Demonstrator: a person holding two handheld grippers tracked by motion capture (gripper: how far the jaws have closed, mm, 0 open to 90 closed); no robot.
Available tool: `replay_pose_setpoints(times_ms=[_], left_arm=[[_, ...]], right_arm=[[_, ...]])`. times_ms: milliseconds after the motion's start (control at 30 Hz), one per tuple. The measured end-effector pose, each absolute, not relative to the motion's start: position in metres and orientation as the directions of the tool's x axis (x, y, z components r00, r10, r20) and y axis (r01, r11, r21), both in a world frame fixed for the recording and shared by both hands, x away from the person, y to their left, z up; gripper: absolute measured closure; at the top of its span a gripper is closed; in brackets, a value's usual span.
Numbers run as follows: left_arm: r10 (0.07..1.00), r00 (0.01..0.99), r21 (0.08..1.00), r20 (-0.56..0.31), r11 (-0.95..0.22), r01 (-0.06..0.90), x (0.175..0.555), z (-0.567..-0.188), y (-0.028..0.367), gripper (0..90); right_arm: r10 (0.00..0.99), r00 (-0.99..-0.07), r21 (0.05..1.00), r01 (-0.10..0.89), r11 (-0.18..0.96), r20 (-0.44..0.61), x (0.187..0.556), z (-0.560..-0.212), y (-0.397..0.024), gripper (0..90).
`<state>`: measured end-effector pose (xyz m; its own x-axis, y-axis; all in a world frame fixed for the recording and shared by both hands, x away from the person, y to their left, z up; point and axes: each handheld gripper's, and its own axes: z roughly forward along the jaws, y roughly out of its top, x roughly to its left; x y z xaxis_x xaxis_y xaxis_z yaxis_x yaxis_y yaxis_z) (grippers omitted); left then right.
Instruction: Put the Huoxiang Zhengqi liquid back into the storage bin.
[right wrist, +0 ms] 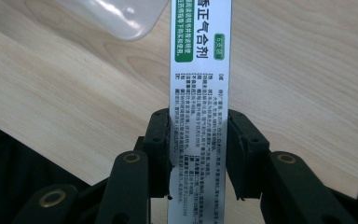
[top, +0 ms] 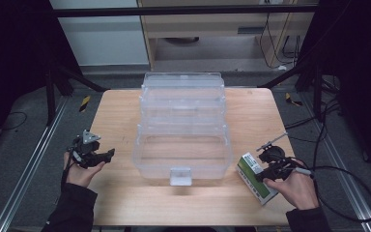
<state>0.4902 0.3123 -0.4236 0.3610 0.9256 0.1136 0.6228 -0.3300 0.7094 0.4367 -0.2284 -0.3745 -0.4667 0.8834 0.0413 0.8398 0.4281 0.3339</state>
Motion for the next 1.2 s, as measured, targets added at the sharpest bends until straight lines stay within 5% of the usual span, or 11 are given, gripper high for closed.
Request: replay_pose_setpoints(times_ms=[533, 1200], left_arm=[[0.926, 0.36, 0.708, 0.115, -0.331, 0.624, 0.49, -0.424, 0.313, 35.5], [0.925, 0.362, 0.706, 0.115, -0.333, 0.626, 0.491, -0.424, 0.312, 35.4]], right_arm=[[0.911, -0.413, 0.519, 0.775, 0.359, -0.014, 0.436, -0.341, -0.239, 64.4], [0.882, -0.467, 0.655, 0.646, 0.392, -0.066, 0.443, -0.295, -0.229, 64.5]])
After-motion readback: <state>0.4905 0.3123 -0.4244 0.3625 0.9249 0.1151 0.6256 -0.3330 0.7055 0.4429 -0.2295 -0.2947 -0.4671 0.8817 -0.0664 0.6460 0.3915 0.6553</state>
